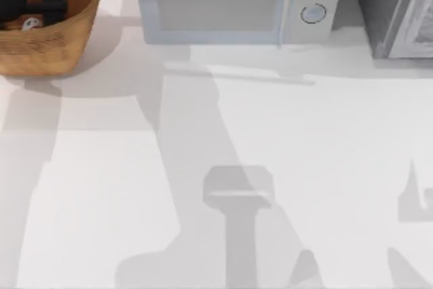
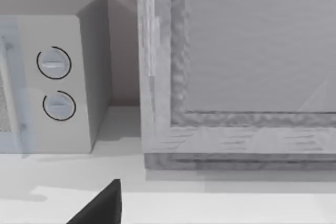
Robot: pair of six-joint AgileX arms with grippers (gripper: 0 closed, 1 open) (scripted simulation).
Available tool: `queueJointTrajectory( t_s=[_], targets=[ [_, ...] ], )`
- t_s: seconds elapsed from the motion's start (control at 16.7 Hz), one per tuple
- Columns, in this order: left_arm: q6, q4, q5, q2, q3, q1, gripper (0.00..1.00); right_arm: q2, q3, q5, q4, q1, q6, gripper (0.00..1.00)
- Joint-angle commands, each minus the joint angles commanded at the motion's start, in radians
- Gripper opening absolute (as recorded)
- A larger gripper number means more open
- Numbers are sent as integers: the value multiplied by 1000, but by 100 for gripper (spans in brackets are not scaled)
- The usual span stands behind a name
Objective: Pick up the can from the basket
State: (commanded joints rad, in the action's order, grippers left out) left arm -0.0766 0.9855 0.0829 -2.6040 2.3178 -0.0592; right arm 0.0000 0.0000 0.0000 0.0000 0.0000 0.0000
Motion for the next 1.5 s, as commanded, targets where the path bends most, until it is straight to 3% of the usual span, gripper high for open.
queueJointTrajectory(
  t_s=[0.54, 1.2, 1.5],
  targets=[
    [0, 0, 0, 0, 0, 0, 2, 0, 0, 0, 0, 0, 0, 100],
    [-2, -2, -3, 37, 5, -3, 0, 0, 0, 0, 0, 0, 0, 100],
    [11, -77, -9, 240, -184, -2, 0, 0, 0, 0, 0, 0, 0, 100]
  ],
)
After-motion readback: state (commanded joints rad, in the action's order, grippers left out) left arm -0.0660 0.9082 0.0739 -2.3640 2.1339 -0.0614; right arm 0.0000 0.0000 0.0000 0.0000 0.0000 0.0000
